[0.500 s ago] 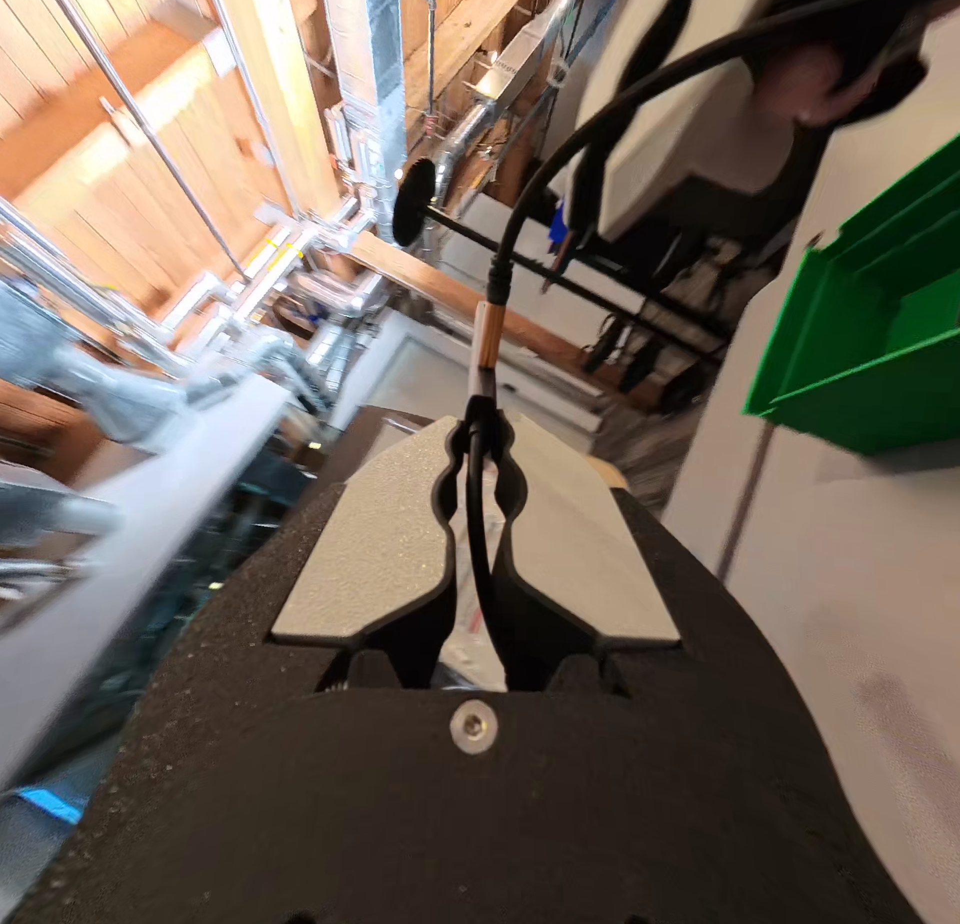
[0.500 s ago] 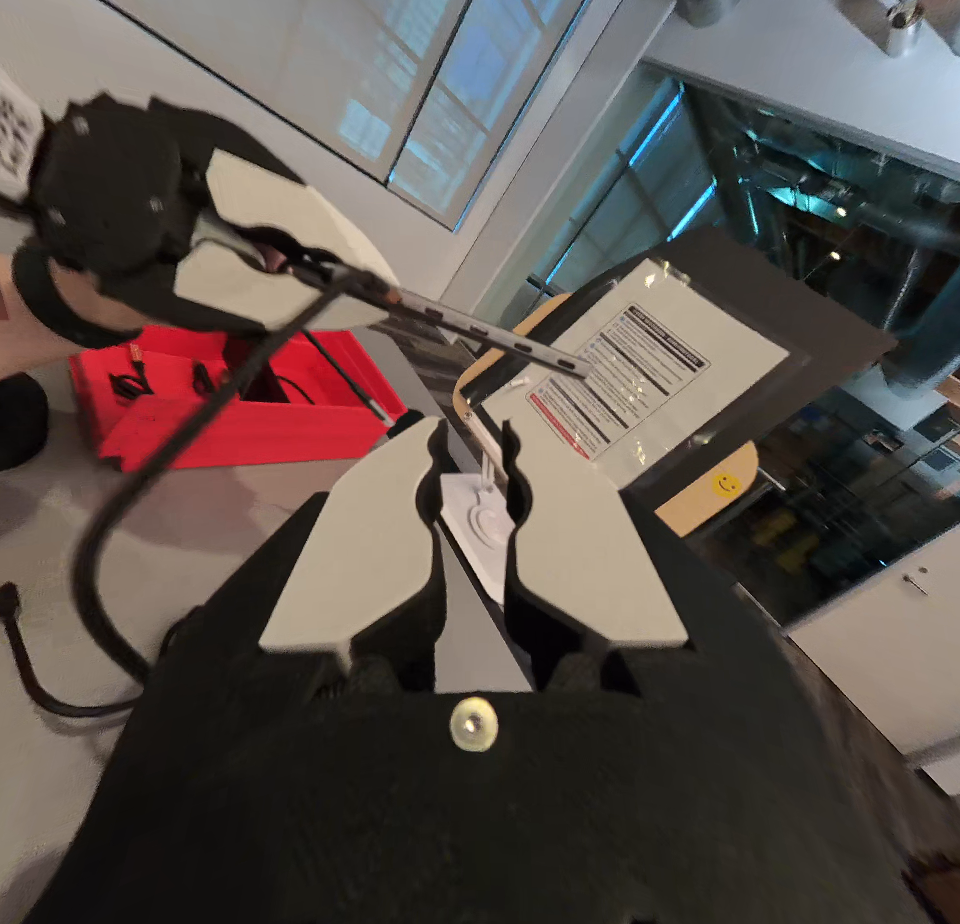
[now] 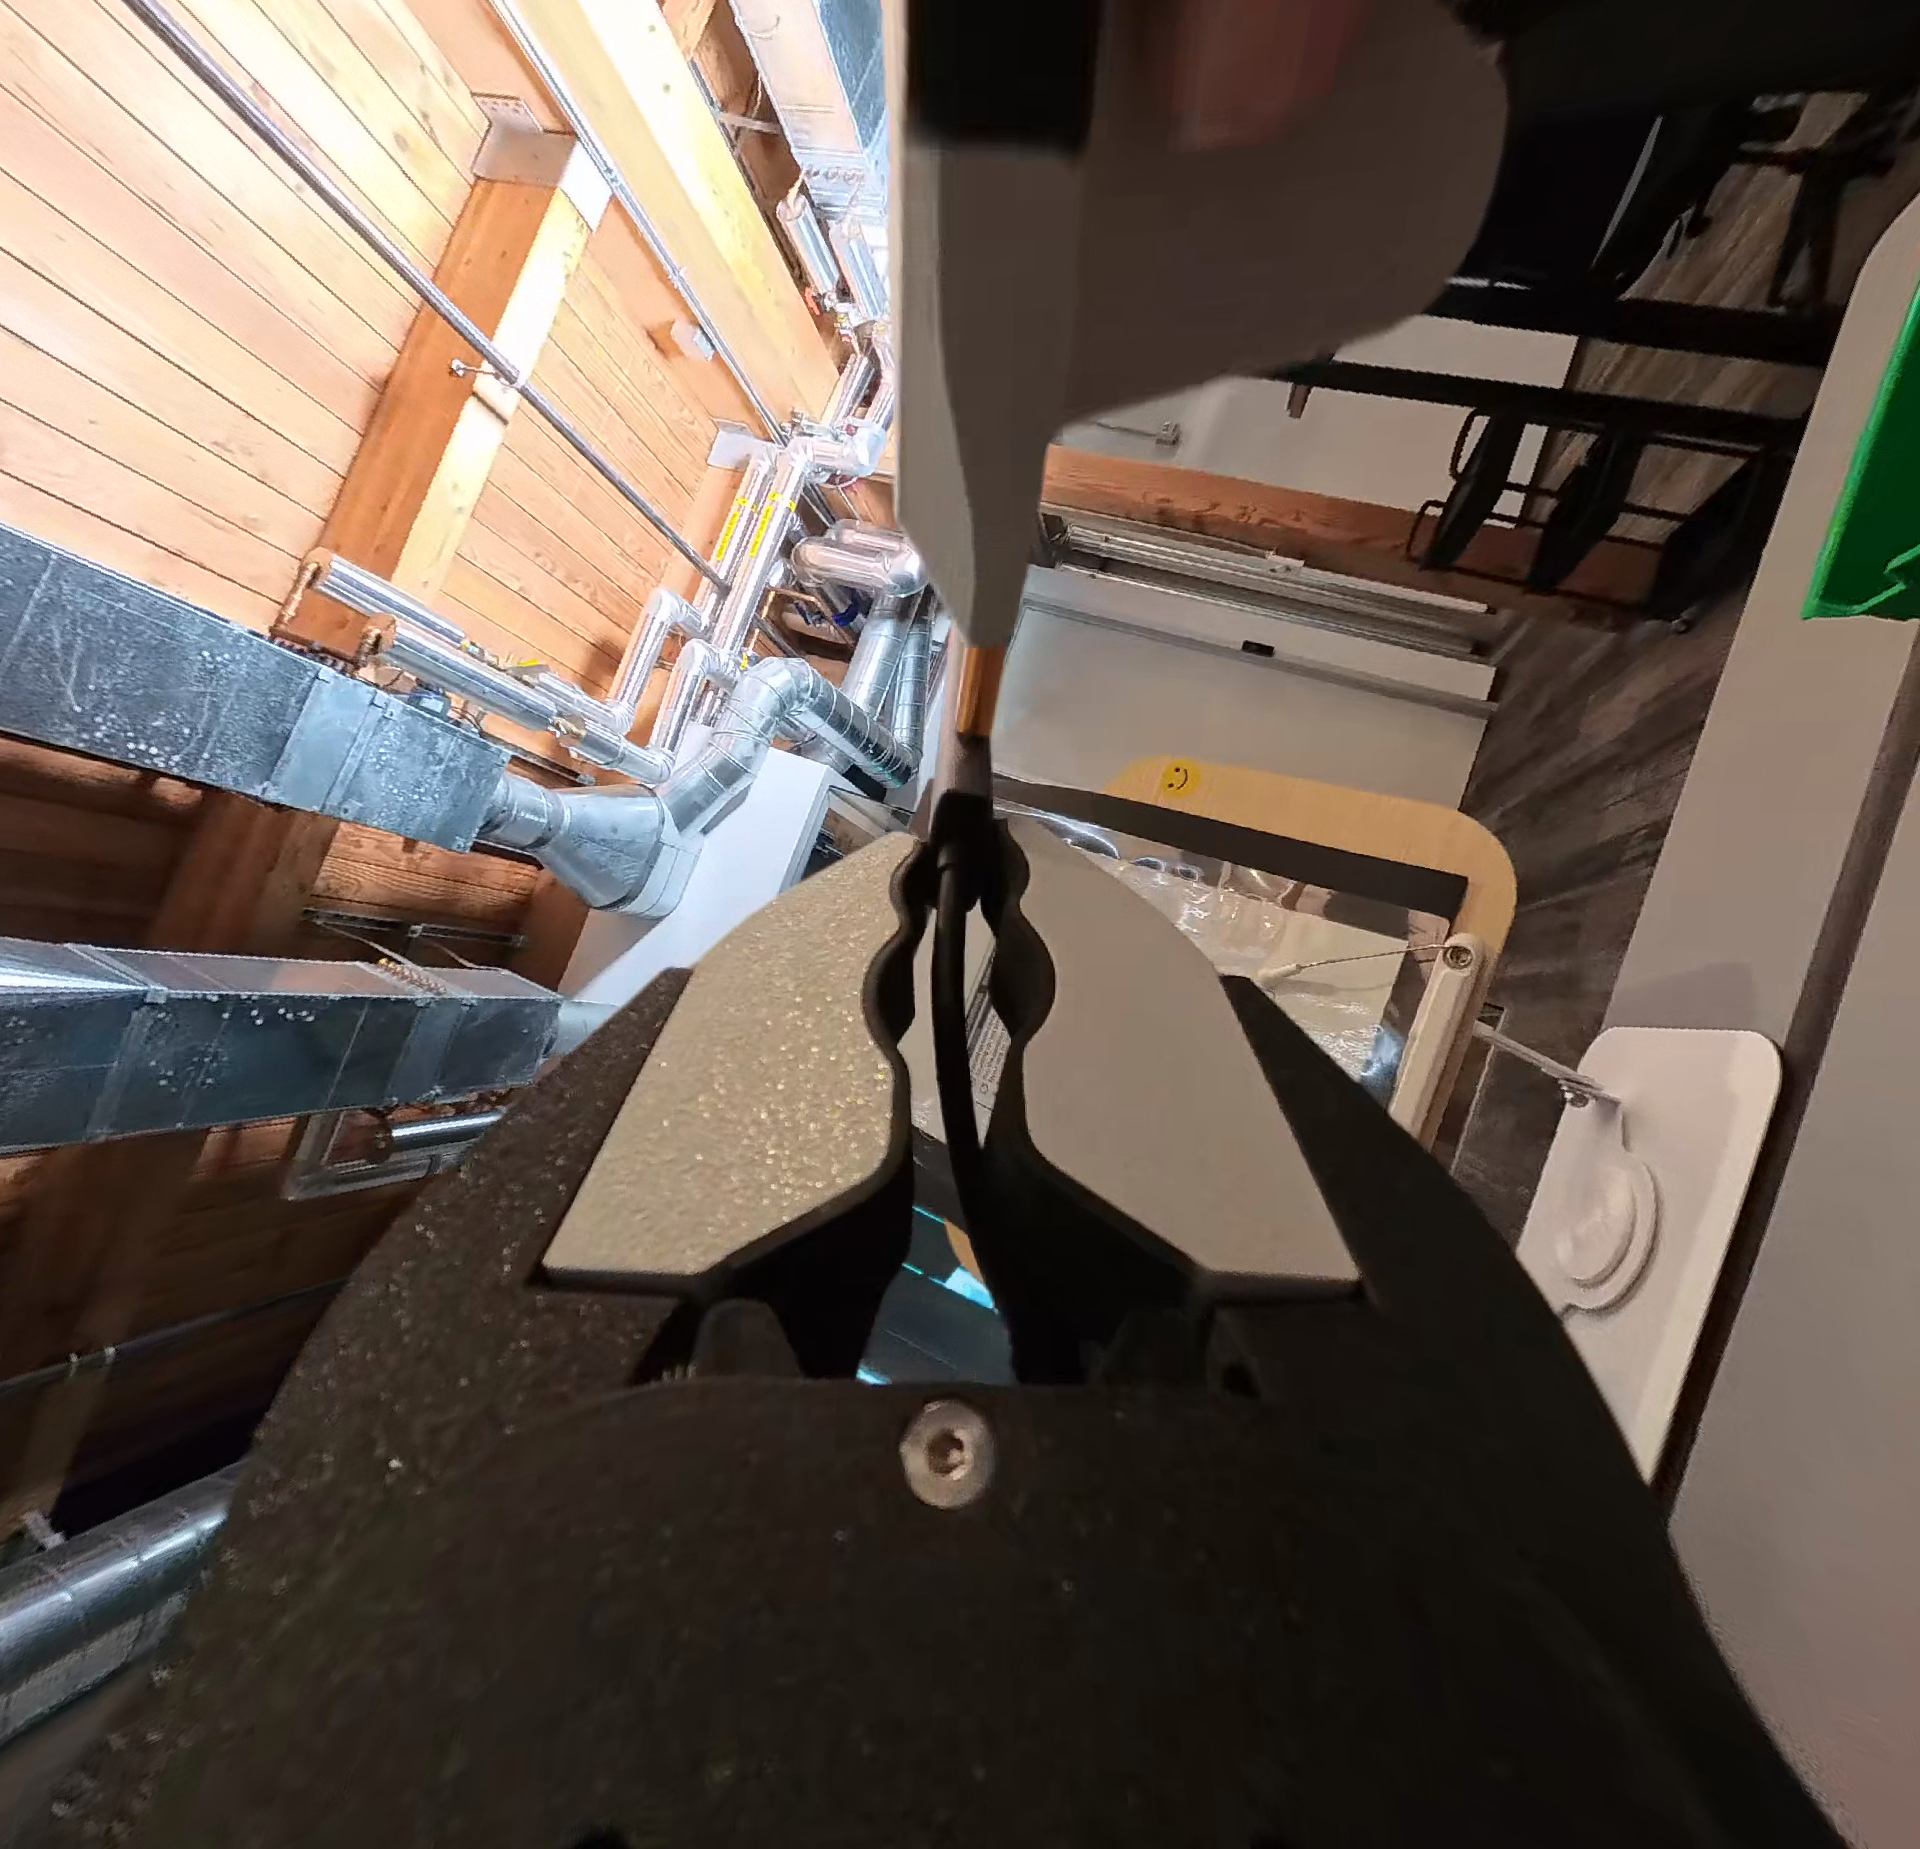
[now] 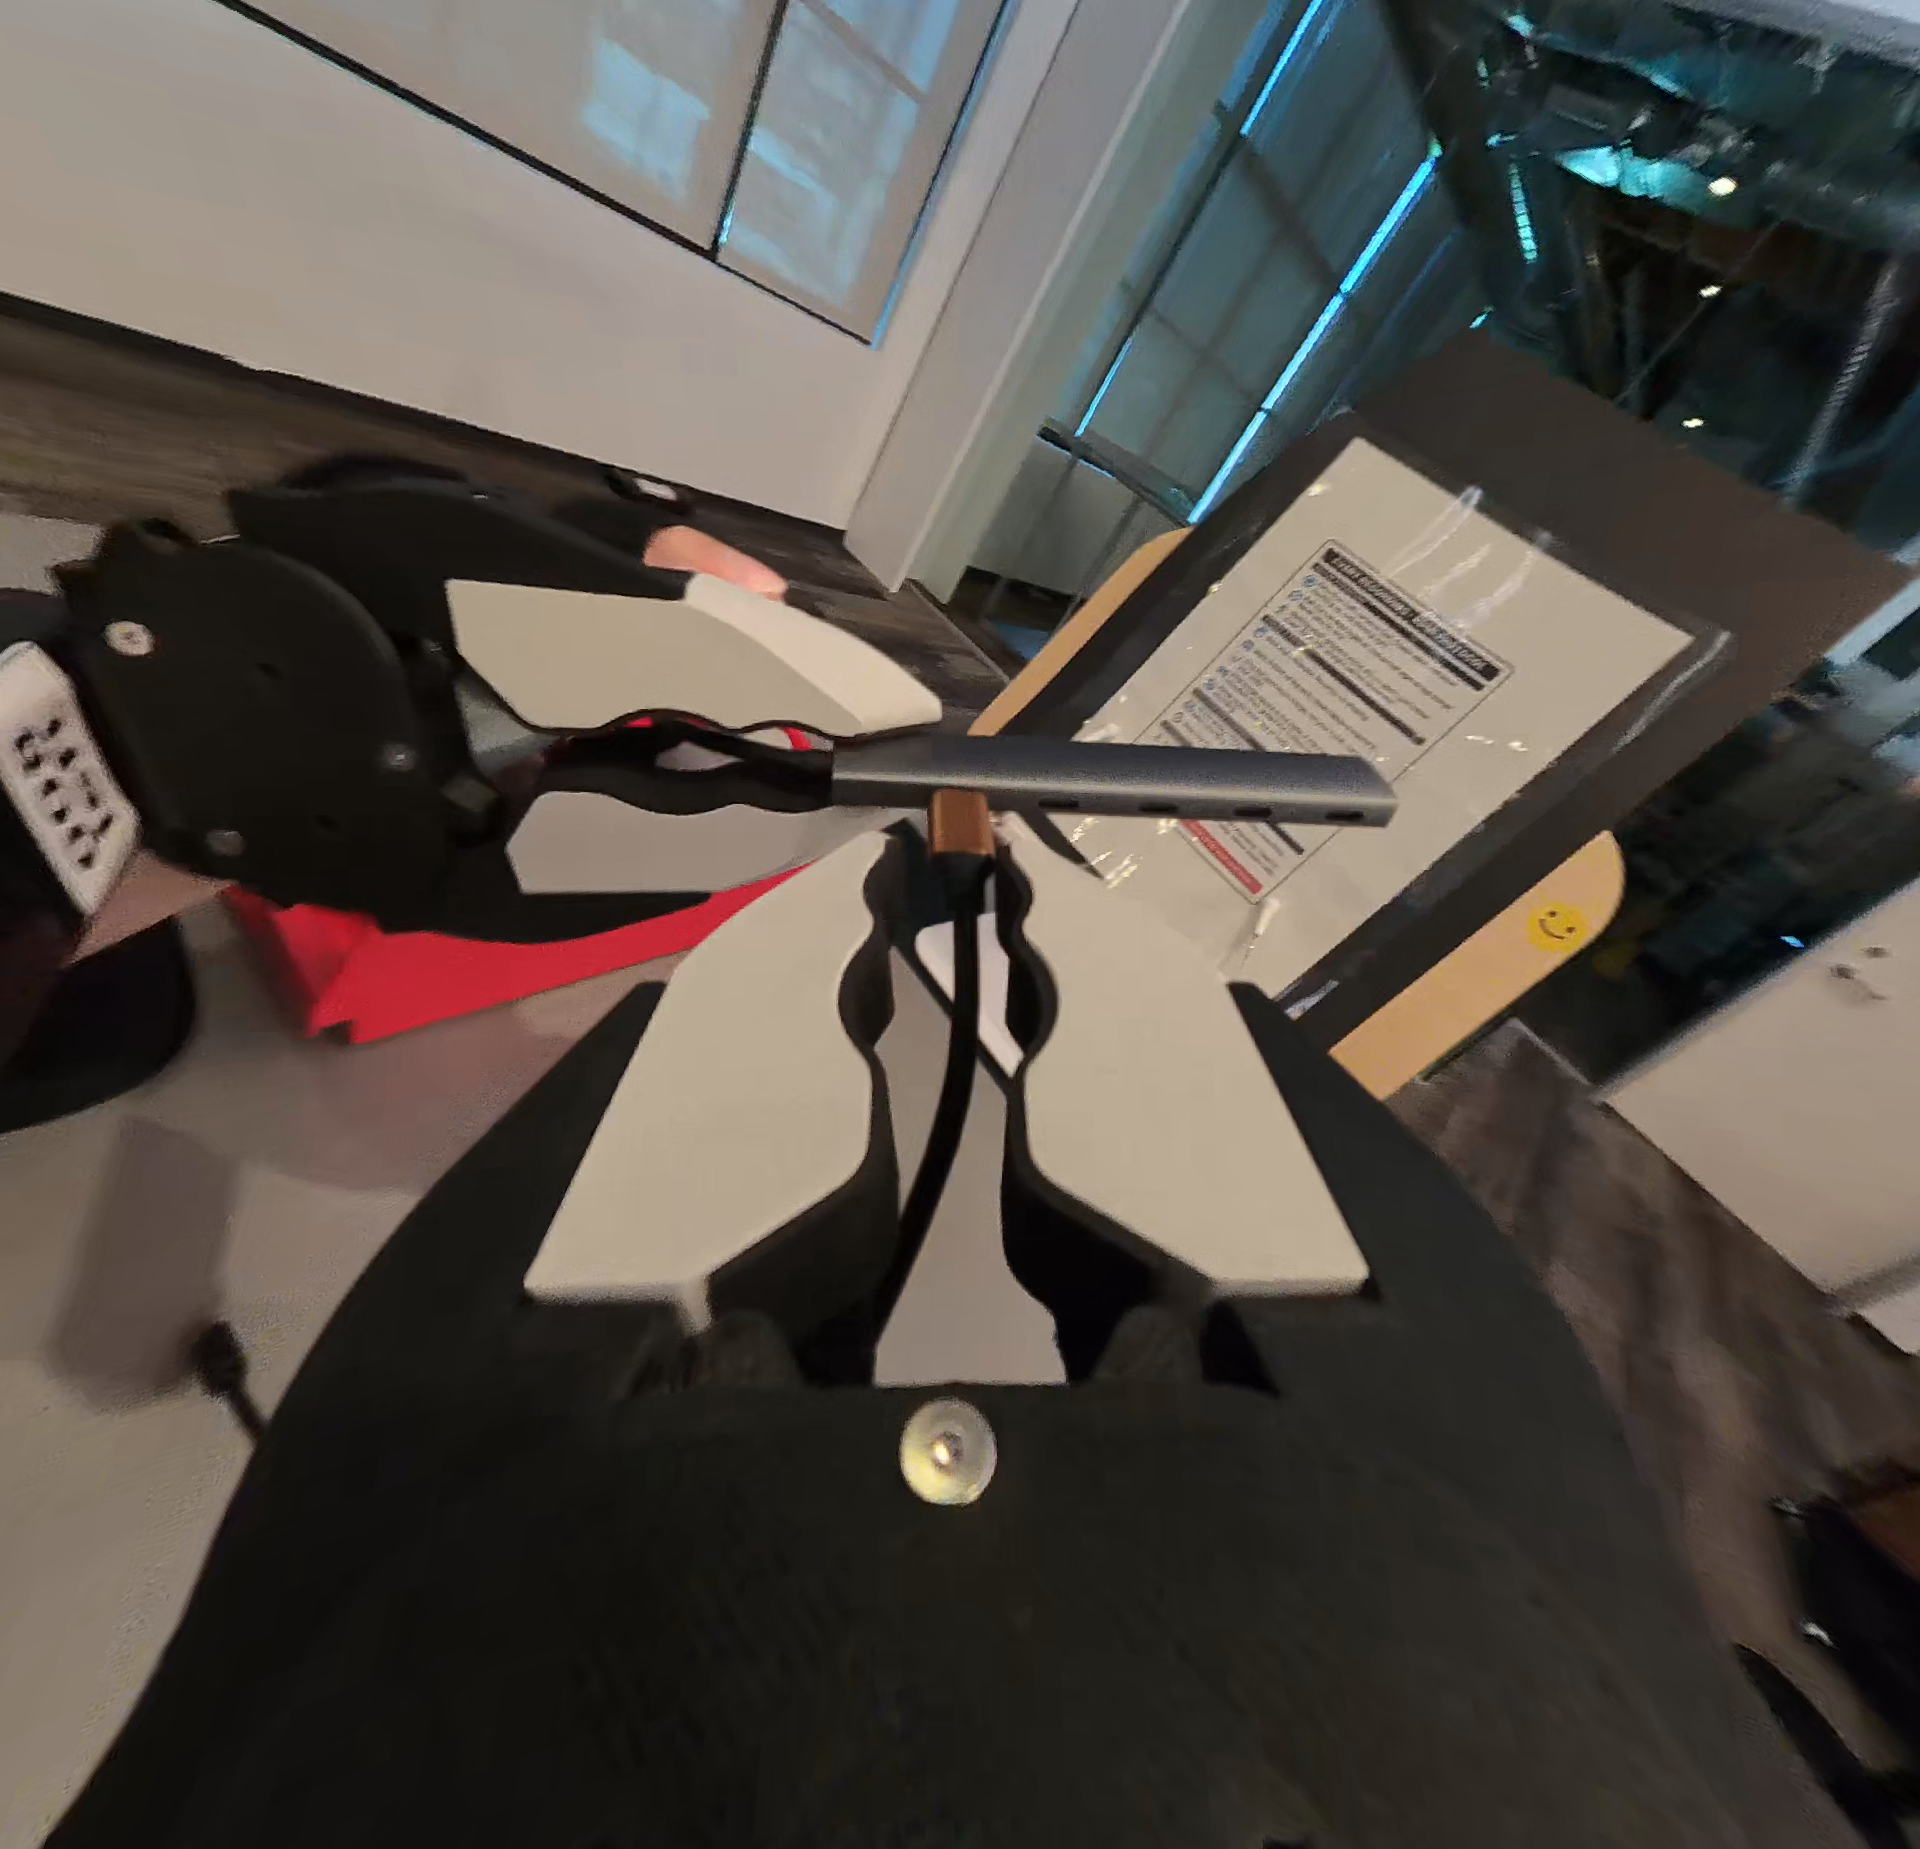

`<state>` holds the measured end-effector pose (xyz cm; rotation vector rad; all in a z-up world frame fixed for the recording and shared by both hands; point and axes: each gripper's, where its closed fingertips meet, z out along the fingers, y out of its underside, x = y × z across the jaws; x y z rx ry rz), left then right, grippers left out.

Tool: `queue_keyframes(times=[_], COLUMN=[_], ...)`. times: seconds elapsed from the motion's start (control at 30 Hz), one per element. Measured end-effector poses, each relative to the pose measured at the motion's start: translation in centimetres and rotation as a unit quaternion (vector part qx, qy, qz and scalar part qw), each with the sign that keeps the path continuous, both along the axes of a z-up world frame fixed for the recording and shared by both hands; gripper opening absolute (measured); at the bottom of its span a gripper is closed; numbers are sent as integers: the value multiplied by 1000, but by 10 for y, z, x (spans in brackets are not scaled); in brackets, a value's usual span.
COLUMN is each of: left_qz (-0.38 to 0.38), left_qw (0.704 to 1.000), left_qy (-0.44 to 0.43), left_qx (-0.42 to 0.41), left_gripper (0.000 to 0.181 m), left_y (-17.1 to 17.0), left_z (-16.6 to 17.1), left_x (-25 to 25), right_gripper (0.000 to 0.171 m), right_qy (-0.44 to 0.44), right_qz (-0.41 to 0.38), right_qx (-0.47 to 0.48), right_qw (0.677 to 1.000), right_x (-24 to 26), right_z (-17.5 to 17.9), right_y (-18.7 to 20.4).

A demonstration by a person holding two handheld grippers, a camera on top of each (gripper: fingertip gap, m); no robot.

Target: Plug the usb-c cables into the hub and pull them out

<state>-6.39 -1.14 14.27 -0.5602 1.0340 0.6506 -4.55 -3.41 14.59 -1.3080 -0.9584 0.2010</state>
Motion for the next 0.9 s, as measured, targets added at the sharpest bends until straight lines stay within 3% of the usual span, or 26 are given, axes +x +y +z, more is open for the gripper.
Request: queue_keyframes(times=[0.53, 0.67, 0.73, 0.9], left_qz=[-3, -4, 33, 153], left_qw=[1000, 997, 990, 962], left_qy=[-4, 27, 47, 94], left_qx=[1, -76, -126, -207], left_gripper=[9, 9, 9, 9], left_y=[-10, 8, 27, 70], left_z=[3, -16, -33, -78], left_x=[3, 7, 4, -8], right_gripper=[13, 16, 23, 22], right_qy=[36, 4, 2, 29], right_qz=[28, 24, 10, 5], right_qx=[-9, -25, -31, -25], right_qw=[999, 999, 999, 999], right_x=[0, 9, 23, 56], right_z=[5, -10, -13, -1], right_y=[-4, 11, 20, 19])
